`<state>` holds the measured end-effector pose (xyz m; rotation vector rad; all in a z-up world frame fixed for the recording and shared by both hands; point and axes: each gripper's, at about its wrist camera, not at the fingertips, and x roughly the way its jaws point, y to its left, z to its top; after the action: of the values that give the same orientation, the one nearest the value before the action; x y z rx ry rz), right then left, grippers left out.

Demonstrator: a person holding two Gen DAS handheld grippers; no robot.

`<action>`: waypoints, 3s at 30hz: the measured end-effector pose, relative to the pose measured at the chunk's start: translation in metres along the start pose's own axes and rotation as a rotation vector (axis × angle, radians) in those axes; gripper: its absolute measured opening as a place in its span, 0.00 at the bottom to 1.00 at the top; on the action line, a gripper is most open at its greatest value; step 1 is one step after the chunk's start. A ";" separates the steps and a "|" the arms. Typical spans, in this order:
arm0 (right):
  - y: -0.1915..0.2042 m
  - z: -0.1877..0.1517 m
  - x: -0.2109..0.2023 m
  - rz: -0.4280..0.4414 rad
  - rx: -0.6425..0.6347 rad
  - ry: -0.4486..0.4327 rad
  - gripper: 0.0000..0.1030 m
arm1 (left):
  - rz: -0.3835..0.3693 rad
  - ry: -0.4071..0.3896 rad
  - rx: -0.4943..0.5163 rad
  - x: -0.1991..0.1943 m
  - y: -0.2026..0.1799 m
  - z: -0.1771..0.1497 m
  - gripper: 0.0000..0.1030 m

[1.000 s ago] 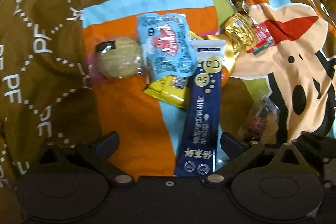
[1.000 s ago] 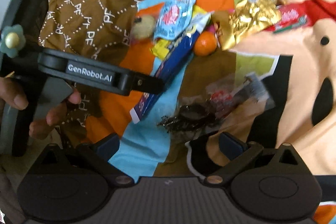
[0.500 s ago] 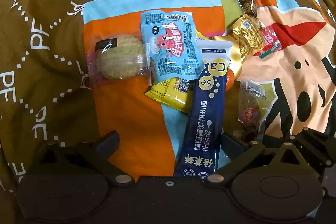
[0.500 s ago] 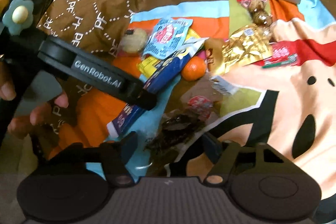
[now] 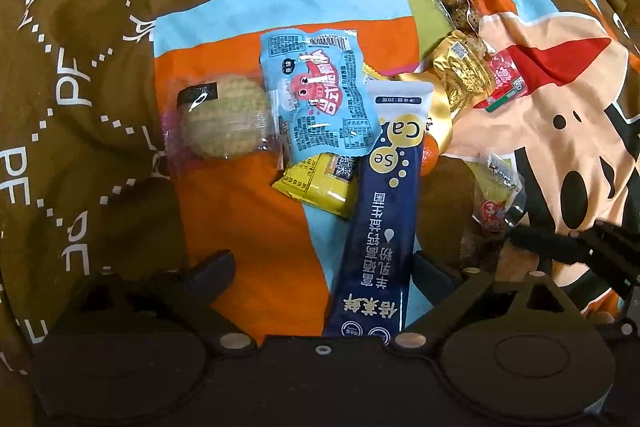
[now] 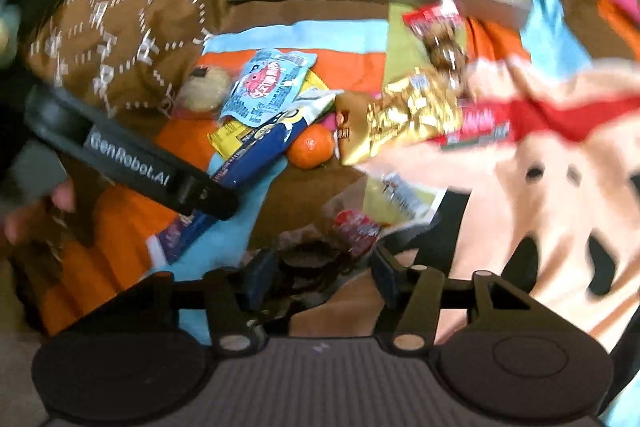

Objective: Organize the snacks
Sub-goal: 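Grasp the blue calcium stick with the left tool while the right tool grasps the dark meat snack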

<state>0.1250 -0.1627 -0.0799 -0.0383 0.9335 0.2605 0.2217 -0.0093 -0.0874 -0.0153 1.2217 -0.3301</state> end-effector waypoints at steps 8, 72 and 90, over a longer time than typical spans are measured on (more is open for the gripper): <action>-0.006 -0.005 0.006 0.094 0.082 0.049 0.55 | -0.028 0.001 0.022 0.001 -0.003 0.000 0.79; 0.075 -0.028 0.026 -0.394 -0.626 -0.203 0.42 | -0.115 -0.044 -0.065 0.005 0.007 -0.004 0.31; 0.072 -0.025 0.029 -0.599 -0.751 -0.279 0.42 | -0.213 -0.049 -0.075 -0.004 0.002 -0.008 0.28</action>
<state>0.1044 -0.0905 -0.1119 -0.9358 0.4709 0.0415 0.2141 -0.0053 -0.0871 -0.2179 1.1860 -0.4670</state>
